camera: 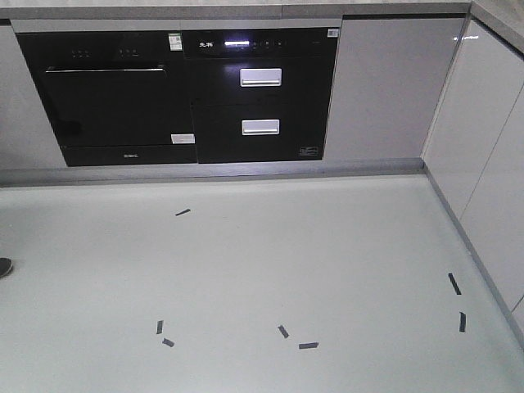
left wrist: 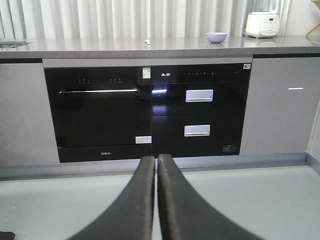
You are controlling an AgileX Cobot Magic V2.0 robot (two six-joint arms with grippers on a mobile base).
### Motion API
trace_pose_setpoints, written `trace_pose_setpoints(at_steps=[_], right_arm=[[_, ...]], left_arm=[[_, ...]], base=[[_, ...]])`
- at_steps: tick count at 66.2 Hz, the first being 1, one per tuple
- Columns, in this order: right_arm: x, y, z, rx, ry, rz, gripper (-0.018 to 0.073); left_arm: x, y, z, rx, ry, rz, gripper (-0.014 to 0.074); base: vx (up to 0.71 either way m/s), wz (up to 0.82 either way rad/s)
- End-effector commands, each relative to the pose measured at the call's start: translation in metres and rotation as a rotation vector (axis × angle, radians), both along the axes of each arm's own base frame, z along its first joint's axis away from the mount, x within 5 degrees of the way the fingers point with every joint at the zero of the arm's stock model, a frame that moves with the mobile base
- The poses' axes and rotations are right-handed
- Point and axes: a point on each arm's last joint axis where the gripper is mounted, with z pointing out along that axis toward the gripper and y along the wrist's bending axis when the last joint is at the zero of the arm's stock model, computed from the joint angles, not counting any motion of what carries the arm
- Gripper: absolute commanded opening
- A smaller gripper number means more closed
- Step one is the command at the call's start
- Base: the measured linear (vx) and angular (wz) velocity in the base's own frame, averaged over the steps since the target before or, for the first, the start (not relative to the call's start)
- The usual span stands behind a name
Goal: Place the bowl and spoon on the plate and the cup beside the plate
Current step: 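Drive the base toward the counter holding the spoon and bowl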
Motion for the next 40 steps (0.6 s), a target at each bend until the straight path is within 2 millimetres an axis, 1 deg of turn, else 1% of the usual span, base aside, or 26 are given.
trace_pose_setpoints(at_steps=[1,21,40], right_arm=[[0.0002,0.0,0.0046,-0.008,-0.071,-0.002,-0.0011],[0.0002,0.0,0.0046,-0.008,-0.071,-0.002,-0.0011],[0.0002,0.0,0.0046,-0.008,-0.071,-0.002,-0.0011]], left_arm=[[-0.0018,-0.001,0.0128,-0.014,-0.099,-0.013,-0.0006],[-0.0018,-0.001,0.0128,-0.014,-0.099,-0.013,-0.0006],[-0.0018,-0.001,0.0128,-0.014,-0.099,-0.013,-0.0006]], base=[[0.0,0.0],[0.01,-0.01],[0.08,-0.01]])
